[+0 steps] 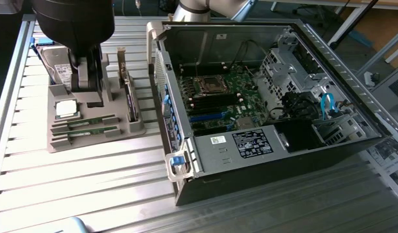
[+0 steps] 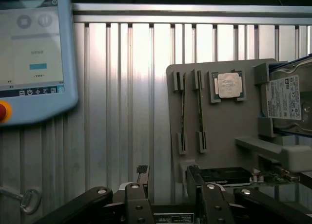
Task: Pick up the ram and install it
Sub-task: 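Pick up the ram and move it above insertion slot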
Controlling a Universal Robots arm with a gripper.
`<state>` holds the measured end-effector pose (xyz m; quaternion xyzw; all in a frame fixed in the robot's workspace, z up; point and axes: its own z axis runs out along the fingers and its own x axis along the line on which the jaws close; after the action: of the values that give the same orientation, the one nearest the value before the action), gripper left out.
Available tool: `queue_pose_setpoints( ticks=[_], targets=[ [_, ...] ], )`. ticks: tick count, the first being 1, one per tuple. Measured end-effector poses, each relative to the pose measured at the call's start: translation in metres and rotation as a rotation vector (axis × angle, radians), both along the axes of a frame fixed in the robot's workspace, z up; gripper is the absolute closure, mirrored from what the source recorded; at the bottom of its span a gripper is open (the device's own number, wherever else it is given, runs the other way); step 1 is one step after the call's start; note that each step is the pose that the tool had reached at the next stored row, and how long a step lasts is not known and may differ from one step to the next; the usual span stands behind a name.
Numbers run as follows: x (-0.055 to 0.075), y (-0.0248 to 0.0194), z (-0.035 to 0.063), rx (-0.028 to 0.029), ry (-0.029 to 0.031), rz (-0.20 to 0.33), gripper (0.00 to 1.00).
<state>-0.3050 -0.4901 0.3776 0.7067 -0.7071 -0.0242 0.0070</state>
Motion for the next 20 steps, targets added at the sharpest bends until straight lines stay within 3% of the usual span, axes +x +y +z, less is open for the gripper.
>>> queue_pose_setpoints(
  ticks=[20],
  targets=[
    [0.0, 0.0, -0.0127, 0.0001, -0.0001, 0.0, 0.56]
  ],
)
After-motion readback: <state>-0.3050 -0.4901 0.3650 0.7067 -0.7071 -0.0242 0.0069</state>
